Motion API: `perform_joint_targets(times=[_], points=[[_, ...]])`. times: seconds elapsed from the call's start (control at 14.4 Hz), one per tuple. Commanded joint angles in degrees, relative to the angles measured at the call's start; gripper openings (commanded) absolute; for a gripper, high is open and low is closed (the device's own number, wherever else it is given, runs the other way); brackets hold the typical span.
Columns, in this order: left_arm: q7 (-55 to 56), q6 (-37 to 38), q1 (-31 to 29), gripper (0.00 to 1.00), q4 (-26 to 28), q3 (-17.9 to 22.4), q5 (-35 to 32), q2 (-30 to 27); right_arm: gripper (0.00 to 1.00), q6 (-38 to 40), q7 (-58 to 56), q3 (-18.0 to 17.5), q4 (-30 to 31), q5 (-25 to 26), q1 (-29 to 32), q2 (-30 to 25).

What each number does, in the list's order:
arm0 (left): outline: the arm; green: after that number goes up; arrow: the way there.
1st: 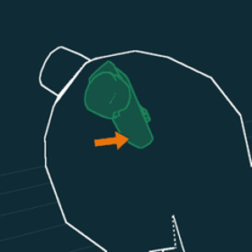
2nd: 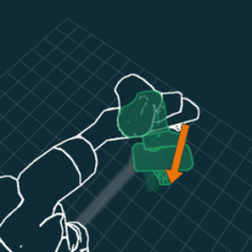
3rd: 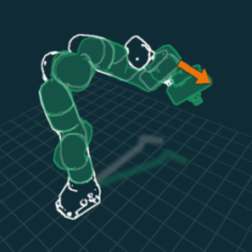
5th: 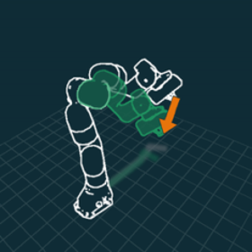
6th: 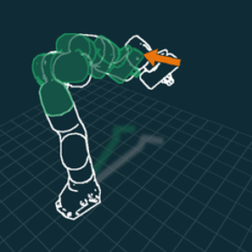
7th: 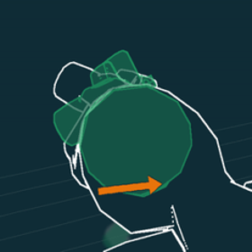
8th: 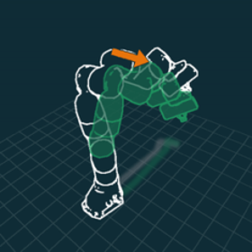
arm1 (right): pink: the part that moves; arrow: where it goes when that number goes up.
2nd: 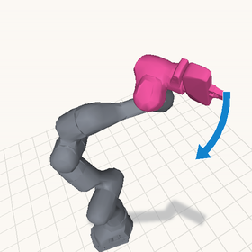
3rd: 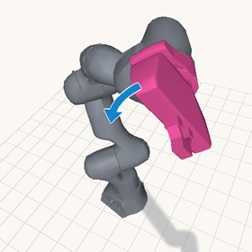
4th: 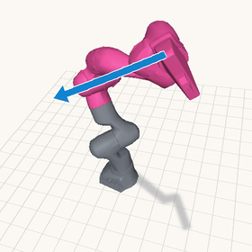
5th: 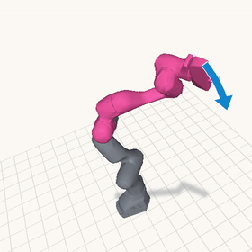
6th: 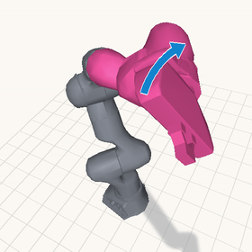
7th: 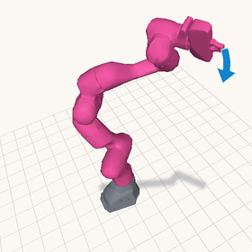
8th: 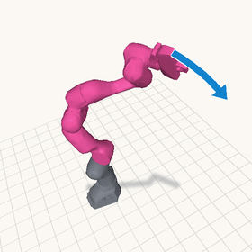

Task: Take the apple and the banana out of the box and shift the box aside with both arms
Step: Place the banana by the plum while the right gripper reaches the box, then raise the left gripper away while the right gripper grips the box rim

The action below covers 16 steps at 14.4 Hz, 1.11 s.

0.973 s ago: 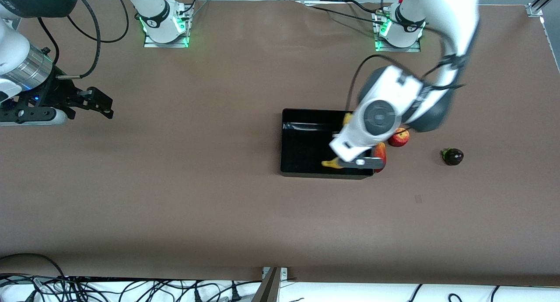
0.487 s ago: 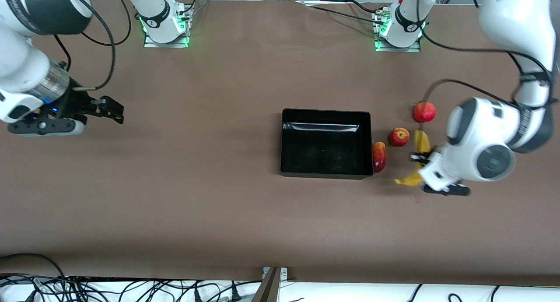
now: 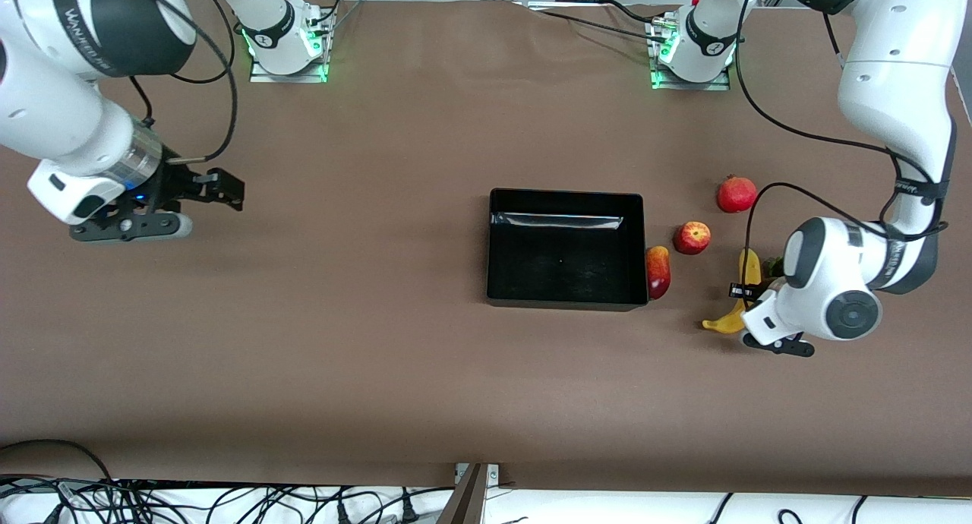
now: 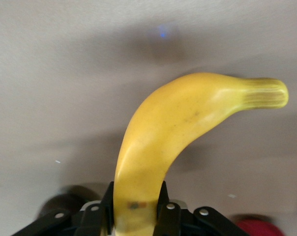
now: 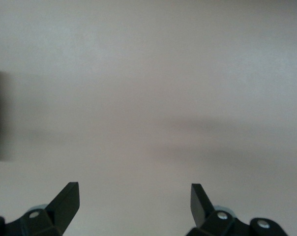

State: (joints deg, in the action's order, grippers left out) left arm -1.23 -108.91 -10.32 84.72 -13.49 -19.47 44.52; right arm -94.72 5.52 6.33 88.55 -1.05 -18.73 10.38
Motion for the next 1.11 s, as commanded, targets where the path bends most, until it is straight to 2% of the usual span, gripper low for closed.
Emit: perform_joint_targets(times=[0.0,0.21,0.56,0.76,0.9,1.04], points=[[-1.1,-0.8,-0.3,1.00,1.1,-0.5,-2.9,-0.7,1.00,0.2,0.8,-0.4,-0.6,-0.1,-4.2,0.5],[-1.1,0.2,0.4,1.00,-0.3,-1.1,-3.2,-2.2,1.00,-2.6,6.0,-0.4,-2.5,-1.7,-8.9,5.3],[-3.2,6.7,0.0,1.00,-1.0,-5.2,-2.0,-13.7,1.00,-14.7,20.3,-0.4,-2.6,-4.5,-17.1,13.2],[-3.3,12.9,-0.7,1.00,-2.3,-5.3,9.8,-22.6,1.00,-23.7,26.4,-0.4,-2.7,-4.4,-22.1,18.7],[-2.8,20.0,-0.8,1.00,-6.8,-5.1,14.9,-25.2,1.00,-29.2,30.4,-0.4,-3.1,-4.4,-24.6,22.1],[-1.2,23.5,2.2,1.00,-6.0,-1.7,16.6,-31.8,1.00,-32.3,33.2,-0.4,-4.9,-4.4,-27.1,25.6]])
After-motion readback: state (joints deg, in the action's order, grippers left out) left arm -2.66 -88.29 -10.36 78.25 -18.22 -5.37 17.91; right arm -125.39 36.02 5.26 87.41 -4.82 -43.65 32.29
